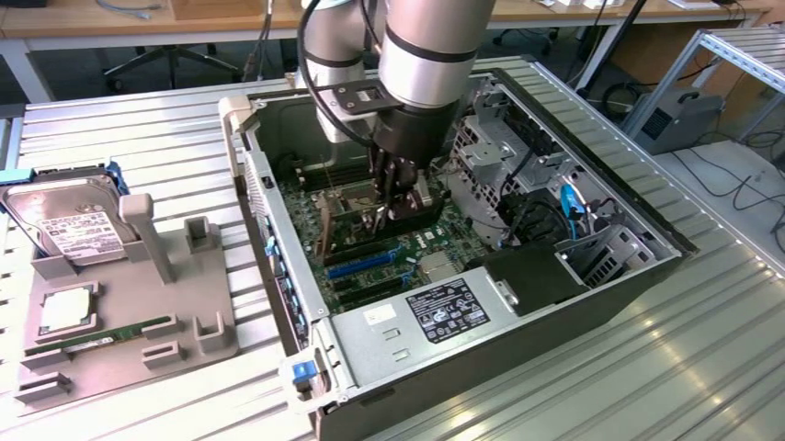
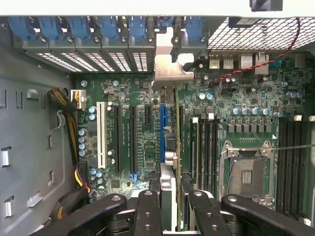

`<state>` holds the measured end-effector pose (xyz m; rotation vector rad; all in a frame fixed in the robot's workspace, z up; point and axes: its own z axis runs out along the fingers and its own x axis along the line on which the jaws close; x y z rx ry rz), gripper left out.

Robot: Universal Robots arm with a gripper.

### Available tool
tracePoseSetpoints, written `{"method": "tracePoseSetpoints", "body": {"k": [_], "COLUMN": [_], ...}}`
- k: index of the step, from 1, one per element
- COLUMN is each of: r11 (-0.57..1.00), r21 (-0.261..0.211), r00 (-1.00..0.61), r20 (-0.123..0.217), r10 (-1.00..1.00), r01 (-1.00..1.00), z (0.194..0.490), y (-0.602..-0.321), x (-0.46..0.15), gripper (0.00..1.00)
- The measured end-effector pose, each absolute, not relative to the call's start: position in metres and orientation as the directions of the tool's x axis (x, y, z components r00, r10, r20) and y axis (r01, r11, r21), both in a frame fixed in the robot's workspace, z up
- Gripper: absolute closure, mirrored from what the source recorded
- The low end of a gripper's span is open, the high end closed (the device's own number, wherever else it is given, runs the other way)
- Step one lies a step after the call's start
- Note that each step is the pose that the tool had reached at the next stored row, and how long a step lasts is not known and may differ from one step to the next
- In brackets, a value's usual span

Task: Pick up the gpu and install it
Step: 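Insert the gpu into the slot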

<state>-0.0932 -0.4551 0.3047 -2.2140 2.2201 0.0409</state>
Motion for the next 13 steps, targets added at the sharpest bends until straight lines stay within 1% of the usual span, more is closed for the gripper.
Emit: {"method": "tracePoseSetpoints", "body": {"k": [6,9,13], "r11": [0.003,0.003,0.003], "r21": [0.014,0.014,0.014], "r00": [-0.003,-0.003,-0.003], "r20": [-0.019,-0.013,-0.013], "r10": [-1.000,-1.000,-1.000], "r01": [-1.000,-1.000,-1.000], "z": [0.292,0.277,0.274], "y": [-0.455,-0.456,-0.456], "x": [-0.103,-0.112,-0.114], "gripper": [0.73,0.73,0.73]}}
